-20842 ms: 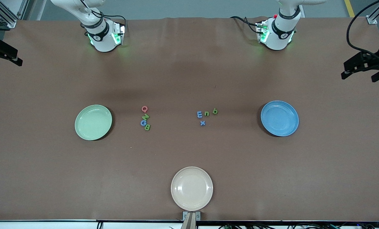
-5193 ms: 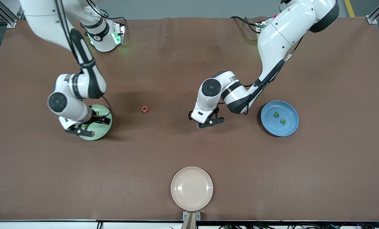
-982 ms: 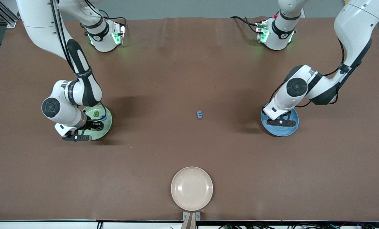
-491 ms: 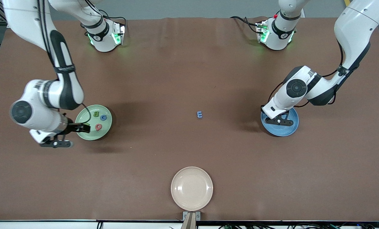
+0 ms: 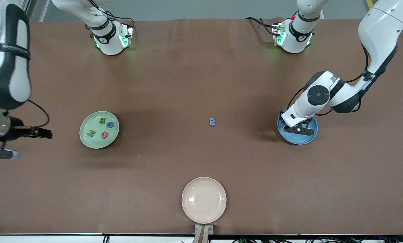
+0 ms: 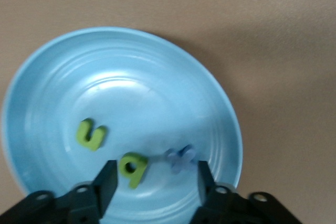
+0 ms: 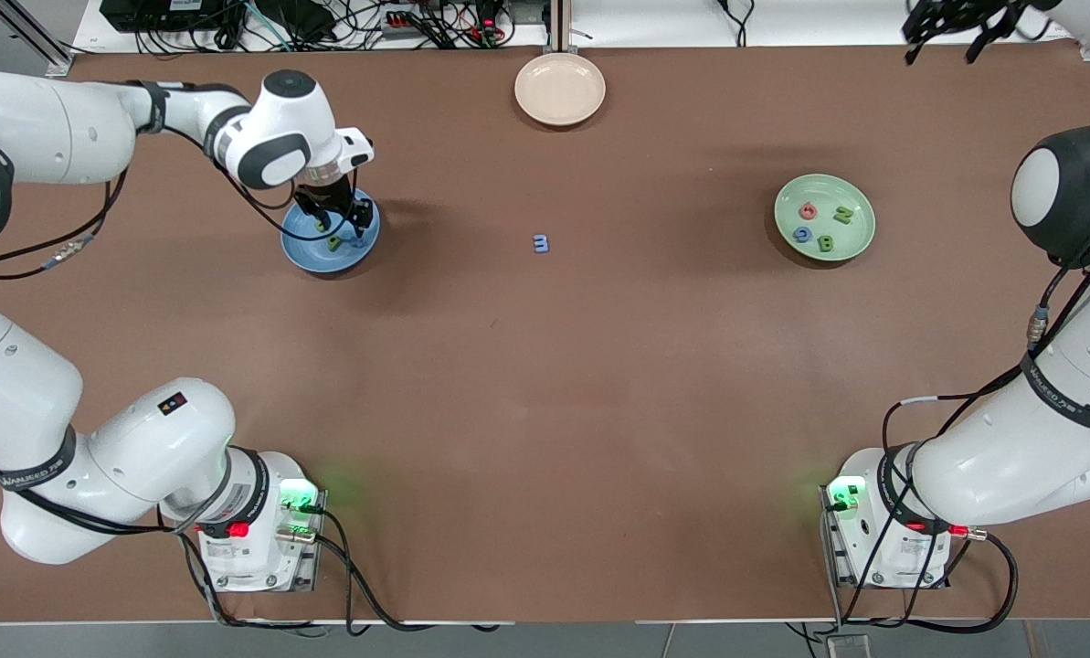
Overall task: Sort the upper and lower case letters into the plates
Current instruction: 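Retract the right arm while the left gripper grasps blue m, then carry m with the left gripper and drop it on the blue plate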
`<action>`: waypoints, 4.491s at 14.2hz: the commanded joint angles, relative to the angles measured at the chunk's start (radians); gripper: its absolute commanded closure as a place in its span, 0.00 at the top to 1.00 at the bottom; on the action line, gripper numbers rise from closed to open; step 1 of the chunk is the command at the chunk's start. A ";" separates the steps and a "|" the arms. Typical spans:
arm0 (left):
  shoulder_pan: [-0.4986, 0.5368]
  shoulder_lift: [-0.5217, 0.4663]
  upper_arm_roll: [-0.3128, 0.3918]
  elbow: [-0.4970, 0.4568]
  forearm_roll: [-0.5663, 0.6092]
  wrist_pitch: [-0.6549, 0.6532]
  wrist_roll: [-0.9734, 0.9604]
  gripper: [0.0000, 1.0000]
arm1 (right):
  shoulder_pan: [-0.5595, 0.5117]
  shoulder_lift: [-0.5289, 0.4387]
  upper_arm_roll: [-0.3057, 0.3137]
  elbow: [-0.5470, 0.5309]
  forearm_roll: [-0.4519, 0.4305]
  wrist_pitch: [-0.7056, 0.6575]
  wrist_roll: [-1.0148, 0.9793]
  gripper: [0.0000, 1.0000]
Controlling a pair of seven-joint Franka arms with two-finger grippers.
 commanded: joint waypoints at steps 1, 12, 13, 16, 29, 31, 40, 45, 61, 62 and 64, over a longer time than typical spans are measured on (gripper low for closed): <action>0.006 -0.031 -0.113 0.085 -0.033 -0.194 -0.002 1.00 | -0.025 0.014 0.013 0.061 -0.006 -0.051 -0.016 1.00; -0.579 0.087 0.032 0.339 -0.263 -0.086 -0.678 1.00 | -0.028 -0.003 0.016 0.107 0.009 -0.132 -0.004 1.00; -0.659 0.090 0.104 0.346 -0.265 -0.025 -0.710 1.00 | -0.030 -0.027 0.013 0.106 0.038 -0.164 -0.002 1.00; -0.816 0.139 0.249 0.385 -0.279 0.104 -0.773 1.00 | -0.038 -0.050 0.014 0.104 0.071 -0.191 -0.002 1.00; -1.003 0.284 0.392 0.500 -0.280 0.158 -0.824 0.77 | -0.229 -0.205 0.295 -0.066 -0.061 -0.110 -0.011 1.00; -1.003 0.285 0.392 0.501 -0.280 0.158 -0.824 0.68 | -0.231 -0.219 0.296 -0.081 -0.063 -0.102 -0.013 1.00; -1.003 0.310 0.410 0.543 -0.268 0.158 -0.815 0.64 | -0.252 -0.379 0.342 -0.211 -0.081 -0.108 -0.014 1.00; -1.003 0.313 0.410 0.558 -0.271 0.157 -0.815 0.39 | -0.257 -0.469 0.348 -0.264 -0.084 -0.134 -0.014 1.00; -0.581 0.095 0.096 0.468 -0.282 -0.246 -0.529 0.13 | -0.274 -0.488 0.350 -0.153 -0.102 -0.264 -0.019 1.00; -0.461 0.071 0.024 0.419 -0.282 -0.271 -0.461 0.13 | -0.274 -0.488 0.350 -0.152 -0.102 -0.264 -0.019 1.00; -0.265 0.029 -0.088 0.307 -0.262 -0.271 -0.363 0.13 | -0.271 -0.488 0.352 -0.144 -0.105 -0.260 -0.017 1.00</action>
